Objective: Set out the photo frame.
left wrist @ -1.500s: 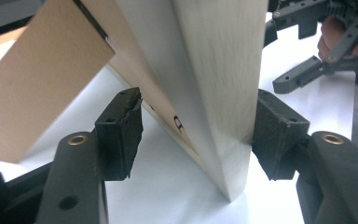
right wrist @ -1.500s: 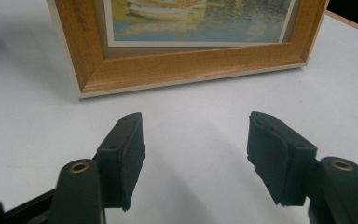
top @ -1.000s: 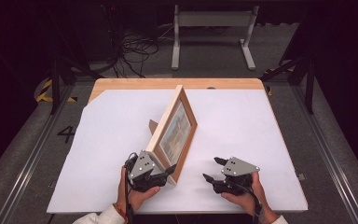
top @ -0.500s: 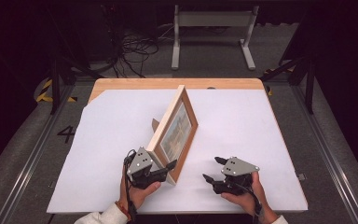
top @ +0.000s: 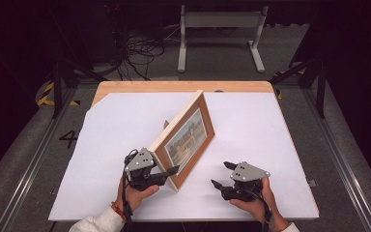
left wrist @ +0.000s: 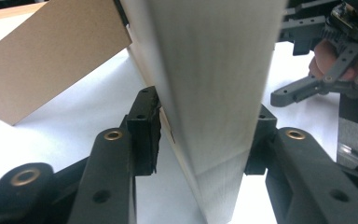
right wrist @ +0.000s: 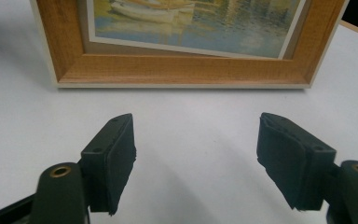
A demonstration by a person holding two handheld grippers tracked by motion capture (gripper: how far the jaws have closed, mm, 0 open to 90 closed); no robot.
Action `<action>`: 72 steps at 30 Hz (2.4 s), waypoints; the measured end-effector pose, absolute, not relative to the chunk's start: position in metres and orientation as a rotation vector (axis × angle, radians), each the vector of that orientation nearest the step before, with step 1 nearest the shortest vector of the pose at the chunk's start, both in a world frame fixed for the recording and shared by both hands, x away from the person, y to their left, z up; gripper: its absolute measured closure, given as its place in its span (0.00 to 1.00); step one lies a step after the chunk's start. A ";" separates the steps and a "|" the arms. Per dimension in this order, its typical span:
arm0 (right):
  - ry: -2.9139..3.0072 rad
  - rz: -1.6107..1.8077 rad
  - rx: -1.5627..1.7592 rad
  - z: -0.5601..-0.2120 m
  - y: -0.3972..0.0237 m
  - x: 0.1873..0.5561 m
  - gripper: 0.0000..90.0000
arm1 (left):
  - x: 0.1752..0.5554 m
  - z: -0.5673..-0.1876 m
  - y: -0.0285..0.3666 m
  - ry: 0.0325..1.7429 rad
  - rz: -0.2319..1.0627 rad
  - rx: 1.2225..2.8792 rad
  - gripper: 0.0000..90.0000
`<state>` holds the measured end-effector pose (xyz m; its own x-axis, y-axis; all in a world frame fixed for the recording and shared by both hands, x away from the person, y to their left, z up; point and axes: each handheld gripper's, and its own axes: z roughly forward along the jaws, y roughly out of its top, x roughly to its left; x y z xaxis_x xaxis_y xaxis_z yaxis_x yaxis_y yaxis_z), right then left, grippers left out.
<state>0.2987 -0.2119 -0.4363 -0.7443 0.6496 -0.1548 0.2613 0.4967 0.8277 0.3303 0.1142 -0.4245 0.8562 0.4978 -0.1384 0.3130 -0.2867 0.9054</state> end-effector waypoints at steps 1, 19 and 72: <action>2.292 1.157 0.753 -0.436 -0.212 0.299 0.32 | 0.330 -0.424 0.114 0.601 0.196 1.898 0.66; 2.271 1.149 0.782 -0.435 -0.218 0.304 0.30 | 0.336 -0.420 0.120 0.543 0.117 1.959 0.72; 2.138 1.207 0.943 -0.425 -0.234 0.371 0.29 | 0.356 -0.436 0.142 0.478 0.087 2.003 0.79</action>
<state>0.3705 -0.2343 -0.4252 -0.6314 0.7703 -0.0897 0.3213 0.3651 0.8737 0.3560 0.1423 -0.4361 0.9184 0.3686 -0.1439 0.2939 -0.3917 0.8719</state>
